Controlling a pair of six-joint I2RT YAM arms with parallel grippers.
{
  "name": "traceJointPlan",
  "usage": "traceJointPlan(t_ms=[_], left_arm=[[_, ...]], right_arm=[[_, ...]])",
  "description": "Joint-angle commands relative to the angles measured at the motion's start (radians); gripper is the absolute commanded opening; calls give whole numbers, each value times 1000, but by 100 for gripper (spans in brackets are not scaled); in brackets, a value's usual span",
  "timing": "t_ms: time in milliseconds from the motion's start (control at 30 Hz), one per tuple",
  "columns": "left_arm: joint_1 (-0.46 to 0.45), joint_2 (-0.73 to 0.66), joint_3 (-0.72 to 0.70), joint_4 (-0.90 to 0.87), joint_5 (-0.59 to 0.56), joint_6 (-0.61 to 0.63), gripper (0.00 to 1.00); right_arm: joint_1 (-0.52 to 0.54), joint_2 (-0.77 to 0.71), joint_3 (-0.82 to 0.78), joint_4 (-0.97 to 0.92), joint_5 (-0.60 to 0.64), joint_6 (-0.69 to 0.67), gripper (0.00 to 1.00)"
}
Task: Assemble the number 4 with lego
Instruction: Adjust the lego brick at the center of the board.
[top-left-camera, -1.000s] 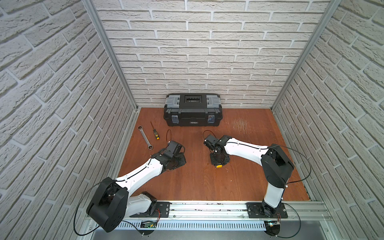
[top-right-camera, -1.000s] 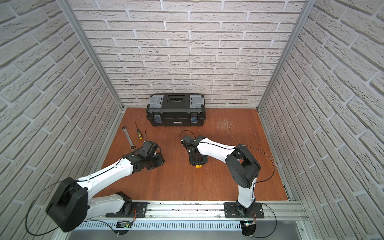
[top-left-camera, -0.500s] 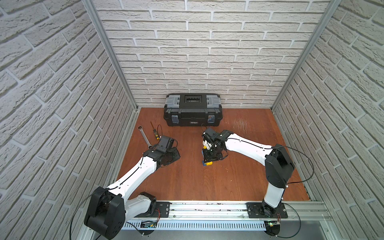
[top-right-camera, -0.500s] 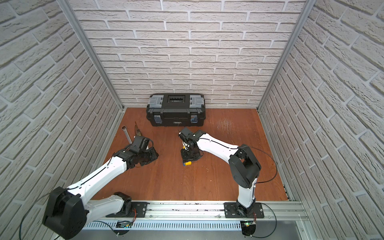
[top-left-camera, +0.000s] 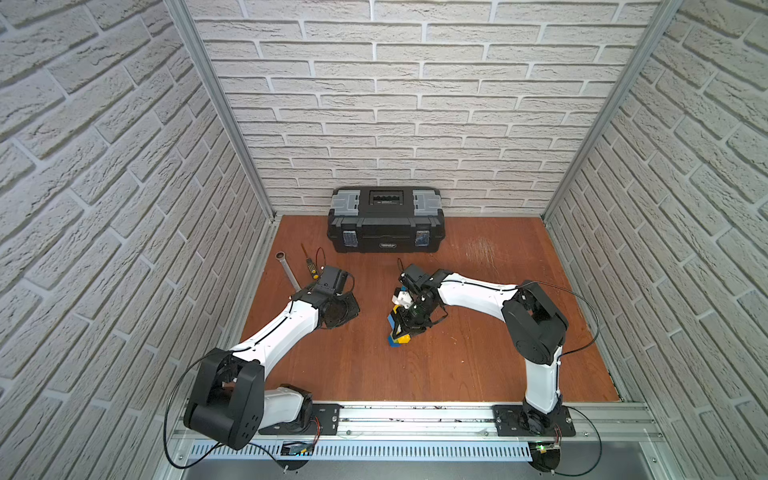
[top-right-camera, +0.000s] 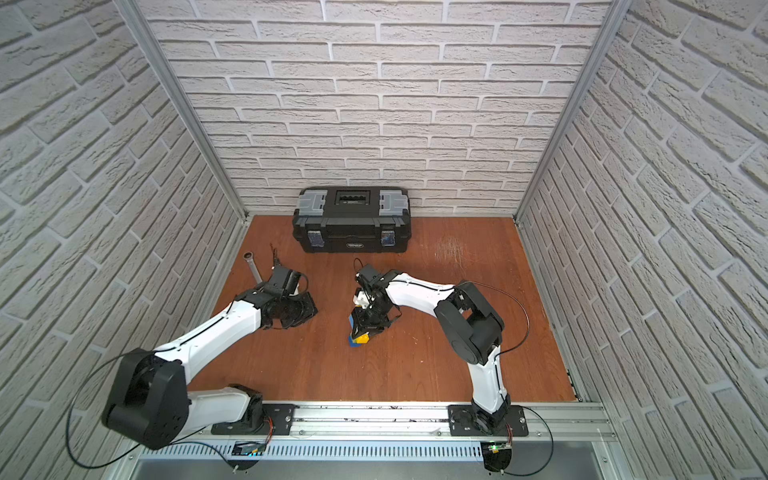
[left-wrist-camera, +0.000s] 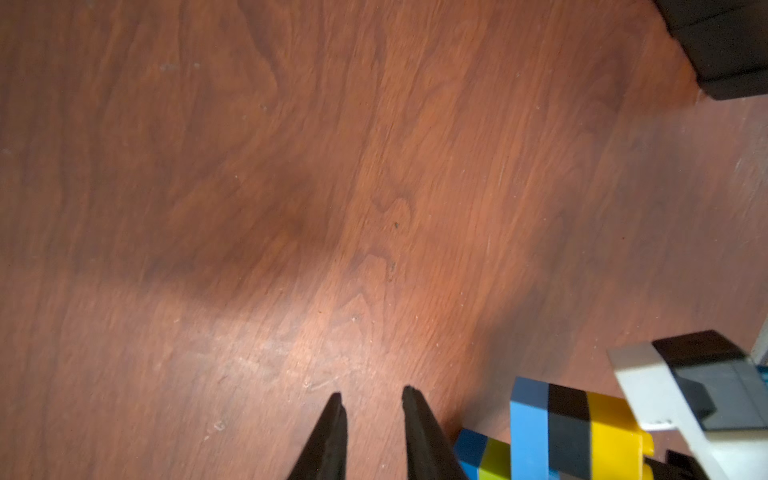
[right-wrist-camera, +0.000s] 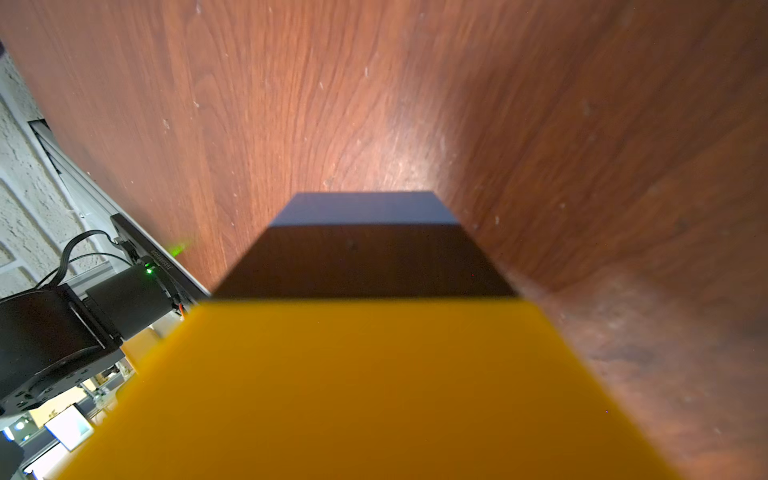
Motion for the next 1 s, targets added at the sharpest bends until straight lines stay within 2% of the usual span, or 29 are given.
traceJointPlan(t_ms=[0, 100, 700, 800, 967], left_arm=[[-3, 22, -1, 33, 16, 19, 27], [-10, 36, 1, 41, 17, 18, 27], [-27, 66, -39, 58, 17, 13, 26], [-32, 75, -33, 62, 16, 16, 27], [-43, 113, -4, 71, 17, 22, 27]], right_arm=[[-15, -1, -42, 47, -24, 14, 33], [-29, 0, -73, 72, -33, 18, 41], [-139, -47, -176, 149, -76, -1, 61], [-158, -73, -184, 134, -73, -15, 78], [-188, -126, -202, 86, -16, -40, 84]])
